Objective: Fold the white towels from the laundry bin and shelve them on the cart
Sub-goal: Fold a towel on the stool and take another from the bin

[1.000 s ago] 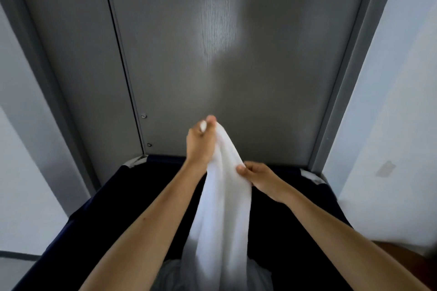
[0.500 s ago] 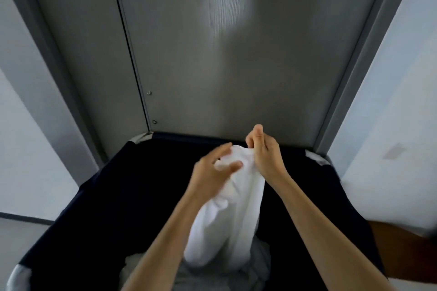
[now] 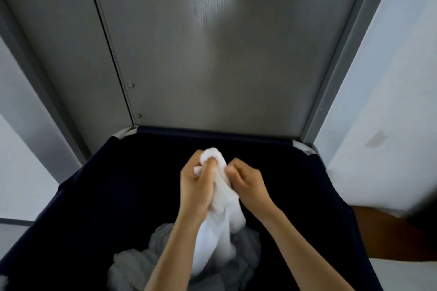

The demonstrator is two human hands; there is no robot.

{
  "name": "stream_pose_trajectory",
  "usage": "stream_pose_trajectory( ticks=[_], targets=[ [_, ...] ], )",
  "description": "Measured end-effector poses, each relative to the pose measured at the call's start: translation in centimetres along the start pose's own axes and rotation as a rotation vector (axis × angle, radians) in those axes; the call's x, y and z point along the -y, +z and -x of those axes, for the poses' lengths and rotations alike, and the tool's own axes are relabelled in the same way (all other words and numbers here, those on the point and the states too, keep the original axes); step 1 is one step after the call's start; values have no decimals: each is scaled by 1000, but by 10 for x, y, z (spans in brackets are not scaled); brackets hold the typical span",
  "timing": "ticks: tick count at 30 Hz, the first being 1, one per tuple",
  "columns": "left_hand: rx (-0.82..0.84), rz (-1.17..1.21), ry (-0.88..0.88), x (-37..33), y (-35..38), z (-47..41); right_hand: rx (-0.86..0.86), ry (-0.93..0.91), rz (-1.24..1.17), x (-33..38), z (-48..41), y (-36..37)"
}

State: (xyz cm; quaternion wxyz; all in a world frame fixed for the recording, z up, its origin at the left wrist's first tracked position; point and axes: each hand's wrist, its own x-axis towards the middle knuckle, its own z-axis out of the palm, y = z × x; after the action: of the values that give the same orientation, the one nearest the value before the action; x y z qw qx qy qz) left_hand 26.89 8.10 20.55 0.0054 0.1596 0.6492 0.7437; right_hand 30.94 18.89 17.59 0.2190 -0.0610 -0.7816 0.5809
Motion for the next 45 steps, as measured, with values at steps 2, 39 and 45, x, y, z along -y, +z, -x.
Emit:
stream_pose_trajectory(
  ticks=[2,39,45],
  targets=[
    [20,-14,0,-12,-6,-7,43,-40,42,-10,9,4],
    [312,-393,53,-9,-12,-1,19,-259,448,63,-8,-22],
    [136,-237,33,-1,-9,2,-38,-160,417,46,-3,-18]
  ],
)
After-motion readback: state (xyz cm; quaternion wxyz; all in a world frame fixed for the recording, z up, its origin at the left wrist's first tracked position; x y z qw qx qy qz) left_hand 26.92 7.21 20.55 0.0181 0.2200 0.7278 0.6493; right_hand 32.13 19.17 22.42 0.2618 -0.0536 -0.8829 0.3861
